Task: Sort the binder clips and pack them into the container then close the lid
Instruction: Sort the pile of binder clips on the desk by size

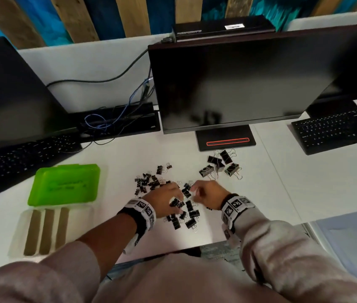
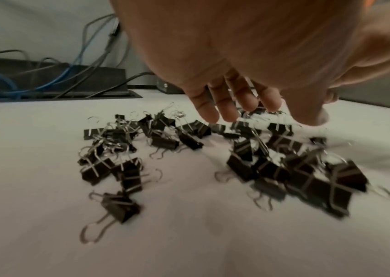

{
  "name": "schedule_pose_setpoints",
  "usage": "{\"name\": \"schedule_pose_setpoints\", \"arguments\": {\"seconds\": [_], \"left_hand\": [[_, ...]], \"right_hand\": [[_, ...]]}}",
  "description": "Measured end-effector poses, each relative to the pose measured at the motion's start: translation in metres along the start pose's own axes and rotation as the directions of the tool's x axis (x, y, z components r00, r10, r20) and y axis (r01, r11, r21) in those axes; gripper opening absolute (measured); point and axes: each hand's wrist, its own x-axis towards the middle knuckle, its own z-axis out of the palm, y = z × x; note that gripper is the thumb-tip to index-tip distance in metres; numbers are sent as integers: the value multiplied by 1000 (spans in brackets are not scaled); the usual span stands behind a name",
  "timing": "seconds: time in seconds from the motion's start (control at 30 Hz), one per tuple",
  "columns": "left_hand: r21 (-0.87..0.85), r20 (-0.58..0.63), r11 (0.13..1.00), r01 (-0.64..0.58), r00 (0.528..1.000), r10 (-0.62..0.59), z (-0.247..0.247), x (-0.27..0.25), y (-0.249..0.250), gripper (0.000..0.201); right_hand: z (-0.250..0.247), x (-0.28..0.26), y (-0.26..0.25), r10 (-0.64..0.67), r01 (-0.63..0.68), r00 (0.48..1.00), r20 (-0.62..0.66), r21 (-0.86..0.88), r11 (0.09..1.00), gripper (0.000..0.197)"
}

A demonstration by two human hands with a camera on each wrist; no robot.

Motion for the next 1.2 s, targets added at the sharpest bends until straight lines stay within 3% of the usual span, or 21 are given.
{"name": "schedule_pose_setpoints", "arguments": {"seconds": [0.03,0.1,0.23,0.4,0.6,0.83,0.97,1.1,1.2], "left_hand": [[46,46,999,-26,999,23,4,-2,1,36],[138,79,989,-60,996,49,12,-3,-2,40],[148,-6,989,-13,1000,14,21,-6,-10,31],[153,-90,988,27,996,-14,17,-14,-16,26],[134,9,991,-27,1000,26,22,-16,-15,56],[112,-4,992,60,998,-60,21,-15,-23,25],[26,-10,996,90,996,-90,15,-15,-27,11],[-2,-31,994,111,993,-111,6,-17,-28,20],[68,-30,997,26,999,-24,1,-21,-24,23]], "right_hand": [[8,0,-2,20,-17,994,108,-24,1000,32],[20,0,-3,36,-13,980,194,-120,993,52],[40,-5,1,21,53,958,285,-251,966,86],[60,-6,1,-25,65,990,139,-297,953,65],[59,-10,-4,-93,108,992,90,-183,977,39],[52,-17,2,-69,87,995,68,-324,942,26],[50,-17,3,-140,141,989,36,-454,880,25],[53,-20,7,-72,60,997,-28,-320,946,27],[57,-18,10,-55,44,998,-41,-249,968,23]]}}
